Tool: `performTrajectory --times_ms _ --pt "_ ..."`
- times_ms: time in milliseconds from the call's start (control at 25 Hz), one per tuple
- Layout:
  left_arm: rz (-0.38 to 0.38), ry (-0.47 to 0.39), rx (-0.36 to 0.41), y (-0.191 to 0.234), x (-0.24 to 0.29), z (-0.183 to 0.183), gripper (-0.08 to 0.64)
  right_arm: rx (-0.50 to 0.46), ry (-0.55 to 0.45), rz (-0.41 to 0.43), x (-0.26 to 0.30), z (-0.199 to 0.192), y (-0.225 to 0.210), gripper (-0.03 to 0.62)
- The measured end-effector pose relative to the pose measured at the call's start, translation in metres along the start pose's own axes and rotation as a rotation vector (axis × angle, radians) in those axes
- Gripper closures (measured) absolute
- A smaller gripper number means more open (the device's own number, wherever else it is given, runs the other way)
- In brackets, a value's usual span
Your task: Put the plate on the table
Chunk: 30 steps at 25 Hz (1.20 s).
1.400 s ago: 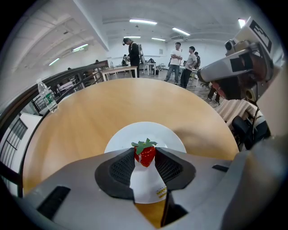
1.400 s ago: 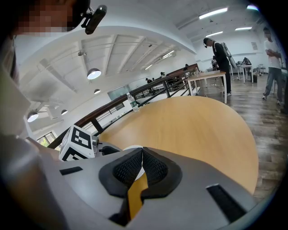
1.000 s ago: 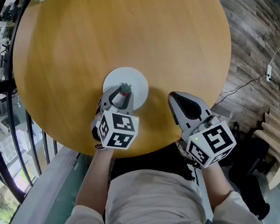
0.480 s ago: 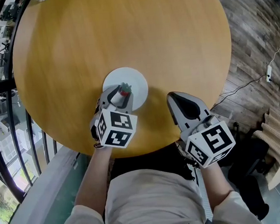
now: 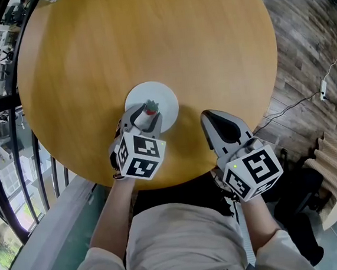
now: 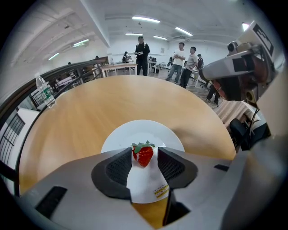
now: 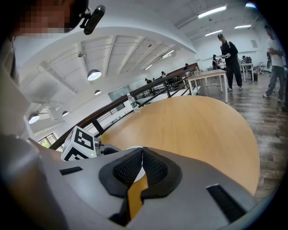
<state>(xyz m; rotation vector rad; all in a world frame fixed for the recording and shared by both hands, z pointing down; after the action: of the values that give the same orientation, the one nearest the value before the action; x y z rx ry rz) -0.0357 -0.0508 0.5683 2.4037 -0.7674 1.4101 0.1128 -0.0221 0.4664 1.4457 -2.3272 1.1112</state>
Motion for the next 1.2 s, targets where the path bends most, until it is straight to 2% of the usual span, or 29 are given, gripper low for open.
performTrajectory --times_ms 280,600,800,920,1040,1200 --pt "0.017 -0.028 -0.001 0.005 -0.023 -0.001 0.367 -0.024 -0.016 0.004 -0.007 0.008 0.015 0.566" --pt "0.035 -0.139 -0.018 0.002 -0.078 0.014 0.387 -0.06 -0.05 0.01 -0.028 0.027 0.032 0.566" --pt "0.075 -0.225 -0.104 0.016 -0.104 0.012 0.481 -0.093 -0.062 0.01 -0.027 0.032 0.039 0.566" --pt "0.103 -0.285 -0.114 0.015 -0.119 0.011 0.517 -0.121 -0.072 0.012 -0.03 0.031 0.043 0.566" --pt "0.119 -0.361 -0.129 0.013 -0.143 0.018 0.532 -0.155 -0.084 0.024 -0.035 0.038 0.051 0.566" --pt "0.098 -0.435 -0.226 0.008 -0.175 0.019 0.535 -0.18 -0.088 0.032 -0.047 0.043 0.065 0.566"
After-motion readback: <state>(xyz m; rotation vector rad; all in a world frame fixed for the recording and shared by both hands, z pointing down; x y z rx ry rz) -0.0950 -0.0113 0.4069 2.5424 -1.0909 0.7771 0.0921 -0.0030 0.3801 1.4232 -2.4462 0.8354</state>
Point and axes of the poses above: the fingertips, and each gripper's own axes: x forward along the fingers, y to its left, z out of its top, the point moved 4 cm from there along -x, backward along the fingers, and after that the axes turned 7 degrees about x, right-handed, at the moved point
